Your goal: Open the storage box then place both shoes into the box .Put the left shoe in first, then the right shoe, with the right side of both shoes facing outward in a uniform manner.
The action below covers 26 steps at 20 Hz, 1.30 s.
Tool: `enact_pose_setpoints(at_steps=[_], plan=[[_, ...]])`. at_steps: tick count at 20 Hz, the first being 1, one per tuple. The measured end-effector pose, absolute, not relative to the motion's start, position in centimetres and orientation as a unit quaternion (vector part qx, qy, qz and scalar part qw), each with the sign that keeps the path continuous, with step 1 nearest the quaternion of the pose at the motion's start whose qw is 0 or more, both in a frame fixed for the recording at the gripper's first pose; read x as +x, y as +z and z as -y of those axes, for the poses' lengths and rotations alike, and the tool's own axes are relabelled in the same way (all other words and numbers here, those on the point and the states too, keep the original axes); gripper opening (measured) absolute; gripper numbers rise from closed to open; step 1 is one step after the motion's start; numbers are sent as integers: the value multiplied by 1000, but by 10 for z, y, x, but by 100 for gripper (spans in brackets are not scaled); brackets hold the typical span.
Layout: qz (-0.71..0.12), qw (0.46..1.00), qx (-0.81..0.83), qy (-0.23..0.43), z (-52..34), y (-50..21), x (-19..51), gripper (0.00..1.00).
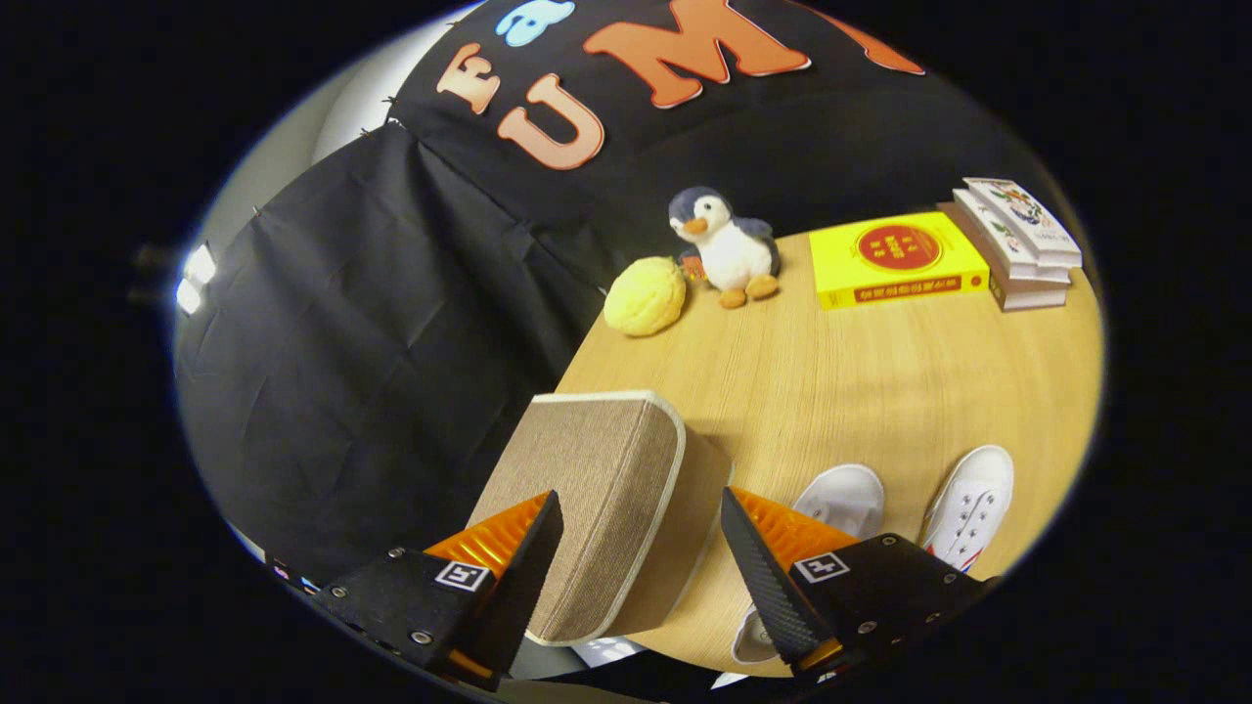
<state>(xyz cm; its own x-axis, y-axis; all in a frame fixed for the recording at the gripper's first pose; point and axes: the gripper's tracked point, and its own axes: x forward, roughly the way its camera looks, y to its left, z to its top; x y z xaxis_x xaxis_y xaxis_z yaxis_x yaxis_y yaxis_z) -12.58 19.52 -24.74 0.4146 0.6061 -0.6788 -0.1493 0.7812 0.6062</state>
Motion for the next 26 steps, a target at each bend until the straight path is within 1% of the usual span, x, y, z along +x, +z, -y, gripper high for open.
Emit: enact_pose_setpoints(at_steps=[4,7,9,14,17,18,19,20,21,23,24,25,26], plan=[[-519,764,275,266,-220,-270,-143,97],[-518,745,315,277,-233,-282,-148,97],[-523,718,357,291,-245,-284,-152,97],[-547,664,425,283,-258,-300,-157,97],[-552,644,440,294,-260,-295,-157,93],[-556,635,447,296,-259,-291,-160,86],[-556,629,455,297,-256,-287,-161,82],[-554,628,458,298,-251,-283,-159,72],[-549,630,463,297,-246,-279,-156,70],[-531,630,484,293,-238,-265,-149,63],[-518,635,495,288,-235,-257,-143,53],[-509,646,494,282,-230,-254,-141,46],[-505,654,488,280,-228,-252,-136,32]])
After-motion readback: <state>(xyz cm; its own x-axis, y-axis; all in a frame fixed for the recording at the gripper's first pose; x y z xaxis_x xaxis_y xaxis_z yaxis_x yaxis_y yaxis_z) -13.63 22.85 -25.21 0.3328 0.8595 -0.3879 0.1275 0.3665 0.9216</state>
